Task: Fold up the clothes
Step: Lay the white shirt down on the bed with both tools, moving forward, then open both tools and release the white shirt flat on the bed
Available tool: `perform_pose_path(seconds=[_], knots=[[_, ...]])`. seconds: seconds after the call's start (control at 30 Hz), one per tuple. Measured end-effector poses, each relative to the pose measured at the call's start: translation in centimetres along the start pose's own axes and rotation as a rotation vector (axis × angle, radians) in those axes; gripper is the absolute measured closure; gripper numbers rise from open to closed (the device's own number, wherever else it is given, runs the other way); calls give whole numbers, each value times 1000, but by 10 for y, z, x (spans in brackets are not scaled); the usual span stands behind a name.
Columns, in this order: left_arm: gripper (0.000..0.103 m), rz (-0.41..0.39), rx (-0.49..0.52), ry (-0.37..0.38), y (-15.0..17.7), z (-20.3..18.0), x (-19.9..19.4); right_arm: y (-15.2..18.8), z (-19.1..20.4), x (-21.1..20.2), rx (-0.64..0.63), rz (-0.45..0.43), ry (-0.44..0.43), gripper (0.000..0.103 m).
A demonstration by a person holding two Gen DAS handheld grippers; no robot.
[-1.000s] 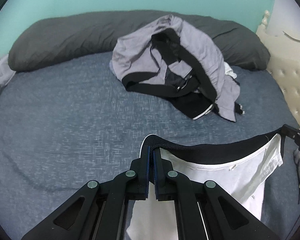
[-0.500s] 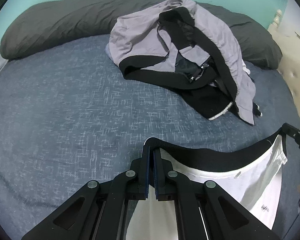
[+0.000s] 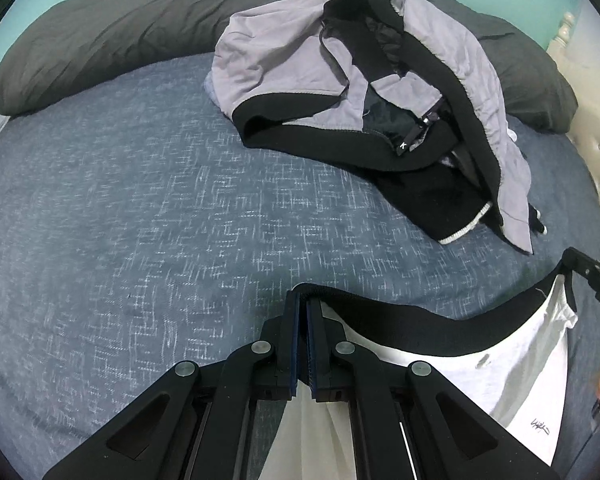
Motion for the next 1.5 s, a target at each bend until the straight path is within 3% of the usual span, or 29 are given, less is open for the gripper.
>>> perform_pose_path(seconds=[0.27,0.4,0.67,0.73,0.8,0.9,0.93,0.97,1.0,1.2,1.37,1.5], knots=[[100,22,2,-12,-2,1,19,-8,-4,13,7,-13,20,101],[100,27,39,-30,1,-3,28,3,-3,30,12,16,24,101],[97,39,18,-31,11,1,30,26,-9,48,34,89,14,101],[85,37,10,-41,13,4,26,28,-12,44,59,81,-3,100],[63,32,-17,-42,15,10,19,29,-16,40,95,87,-28,100],[55,25,-72,-15,19,19,6,27,-20,26,139,60,-58,94],[55,23,-77,-10,21,22,2,26,-21,20,154,51,-68,90],[55,22,-82,-6,24,25,-3,25,-23,14,172,39,-76,80],[55,21,-90,1,27,28,-8,24,-24,7,190,29,-85,78],[55,-1,-99,19,66,46,-54,45,-24,-37,280,-1,-173,78],[55,-22,-80,-6,106,58,-91,95,-25,-75,306,-6,-198,78],[54,-16,-104,18,137,63,-120,139,-26,-99,352,14,-229,78]])
Point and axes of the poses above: each gripper's, at about its wrist camera, not at the fingertips, and x roughly the way its jaws point, z to its left, y to its underside, the point moved 7 cm from there along x, roughly the way its jaws point, and after that the axes turned 1 degree about x, right-handed, at the moved point
